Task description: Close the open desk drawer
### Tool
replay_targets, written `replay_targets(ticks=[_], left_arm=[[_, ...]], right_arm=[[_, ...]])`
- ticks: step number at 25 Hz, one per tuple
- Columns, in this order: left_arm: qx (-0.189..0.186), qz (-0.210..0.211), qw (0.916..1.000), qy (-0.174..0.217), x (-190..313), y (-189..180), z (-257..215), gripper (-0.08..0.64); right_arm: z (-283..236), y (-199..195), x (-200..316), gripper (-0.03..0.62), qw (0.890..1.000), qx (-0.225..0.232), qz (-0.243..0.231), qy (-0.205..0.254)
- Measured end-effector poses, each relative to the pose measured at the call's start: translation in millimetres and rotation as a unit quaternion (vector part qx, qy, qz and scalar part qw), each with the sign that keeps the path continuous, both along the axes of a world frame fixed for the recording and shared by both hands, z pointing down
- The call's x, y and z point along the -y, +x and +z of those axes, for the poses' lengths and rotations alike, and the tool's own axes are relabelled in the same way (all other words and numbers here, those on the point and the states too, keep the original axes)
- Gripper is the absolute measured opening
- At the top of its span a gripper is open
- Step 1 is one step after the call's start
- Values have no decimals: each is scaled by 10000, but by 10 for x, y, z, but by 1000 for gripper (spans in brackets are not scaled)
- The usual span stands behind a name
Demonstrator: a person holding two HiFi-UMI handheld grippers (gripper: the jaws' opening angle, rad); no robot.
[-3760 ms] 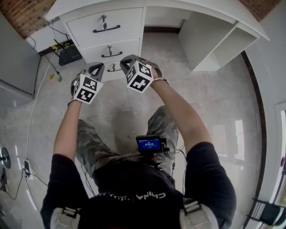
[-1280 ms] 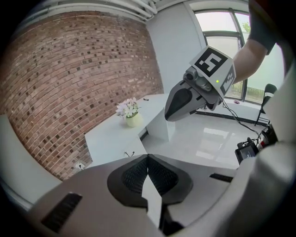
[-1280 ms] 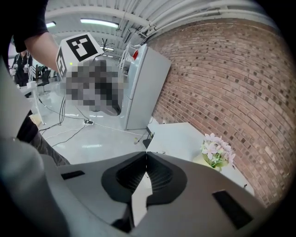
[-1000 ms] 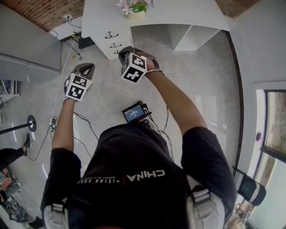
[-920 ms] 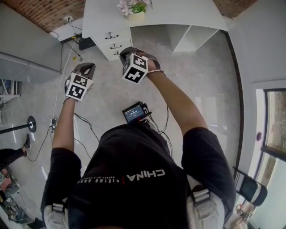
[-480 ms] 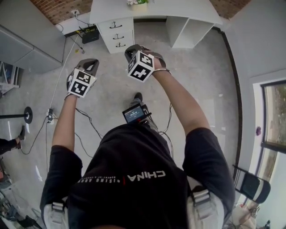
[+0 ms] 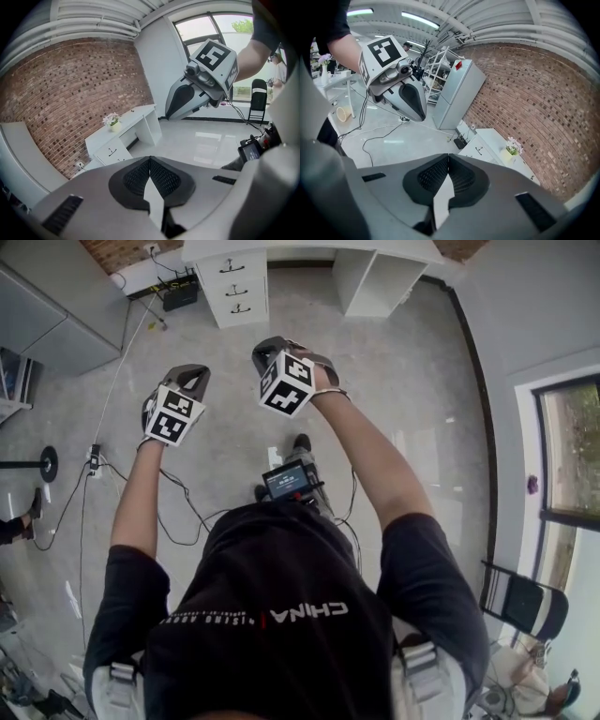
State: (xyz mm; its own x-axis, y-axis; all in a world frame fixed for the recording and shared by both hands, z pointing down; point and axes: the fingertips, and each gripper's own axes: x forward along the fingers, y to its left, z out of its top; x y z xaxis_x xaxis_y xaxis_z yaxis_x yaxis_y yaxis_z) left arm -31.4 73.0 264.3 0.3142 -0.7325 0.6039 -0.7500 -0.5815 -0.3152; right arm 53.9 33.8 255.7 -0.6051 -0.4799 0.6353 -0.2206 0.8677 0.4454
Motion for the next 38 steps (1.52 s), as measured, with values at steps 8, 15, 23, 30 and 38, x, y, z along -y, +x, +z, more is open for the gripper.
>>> replay_targets(ticks=[8,15,23,30,38], left_arm=[[-205,14,9997,99,-142,632,-33,12],[-344,120,9992,143,-64,1343,-126,12],[-319,58,9990,313,120,1633,-307,12],[-338,-58,9988,354,317,1562,-397,12],[-408,-145,9985,327,388,1471,-399,12]], right_arm=[[87,521,-293,15,10000,16,-51,-38],[23,1196,-194,15,9999,89,56,-32],[-142,1419,-29,15,9997,184,-14,160],[-197,1331,177,15,9996,155,-95,209],[-225,1285,278,15,9994,163,-67,286]])
